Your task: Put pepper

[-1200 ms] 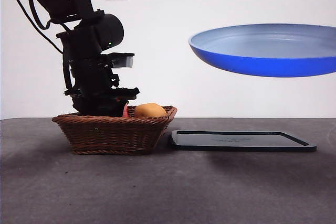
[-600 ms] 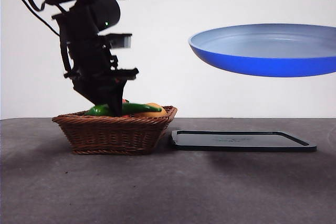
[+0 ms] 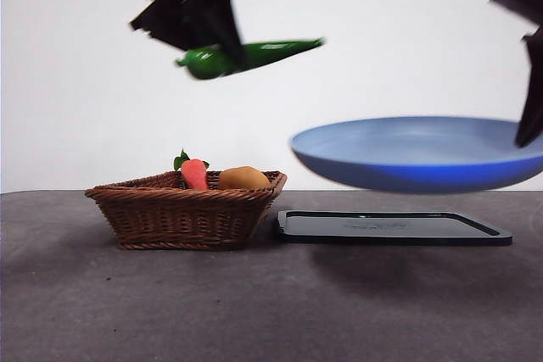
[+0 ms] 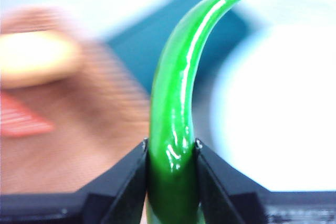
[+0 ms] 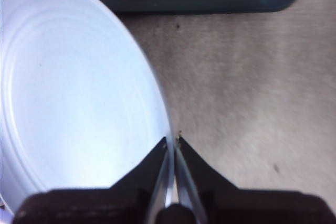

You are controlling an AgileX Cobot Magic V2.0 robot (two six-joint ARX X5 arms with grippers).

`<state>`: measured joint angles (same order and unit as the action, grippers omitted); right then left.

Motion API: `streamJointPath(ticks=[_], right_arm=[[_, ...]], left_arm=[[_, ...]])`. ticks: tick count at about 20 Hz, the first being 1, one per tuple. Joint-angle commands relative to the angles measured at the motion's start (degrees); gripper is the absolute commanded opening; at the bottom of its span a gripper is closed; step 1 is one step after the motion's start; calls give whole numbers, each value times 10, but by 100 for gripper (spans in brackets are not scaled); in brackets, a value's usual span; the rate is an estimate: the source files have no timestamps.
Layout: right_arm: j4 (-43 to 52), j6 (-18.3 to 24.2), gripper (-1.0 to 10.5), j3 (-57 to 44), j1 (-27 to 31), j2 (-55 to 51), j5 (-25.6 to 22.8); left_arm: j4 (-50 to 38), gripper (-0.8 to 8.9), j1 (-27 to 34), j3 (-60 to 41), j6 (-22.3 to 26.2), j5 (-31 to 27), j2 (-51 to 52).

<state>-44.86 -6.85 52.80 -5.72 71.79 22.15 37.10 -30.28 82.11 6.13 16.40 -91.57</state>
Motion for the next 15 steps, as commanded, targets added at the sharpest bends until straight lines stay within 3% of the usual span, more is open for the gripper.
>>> streamJointPath(ticks=[1, 7, 15], right_arm=[[25, -31, 5, 12, -16, 30, 5], [46, -56, 5, 12, -56, 52, 35], [46, -57, 5, 12, -61, 52, 39]], left_arm=[[25, 99, -39, 9, -6, 35, -14], [13, 99, -125, 9, 2, -4, -55], [0, 101, -143, 9, 6, -31, -115]])
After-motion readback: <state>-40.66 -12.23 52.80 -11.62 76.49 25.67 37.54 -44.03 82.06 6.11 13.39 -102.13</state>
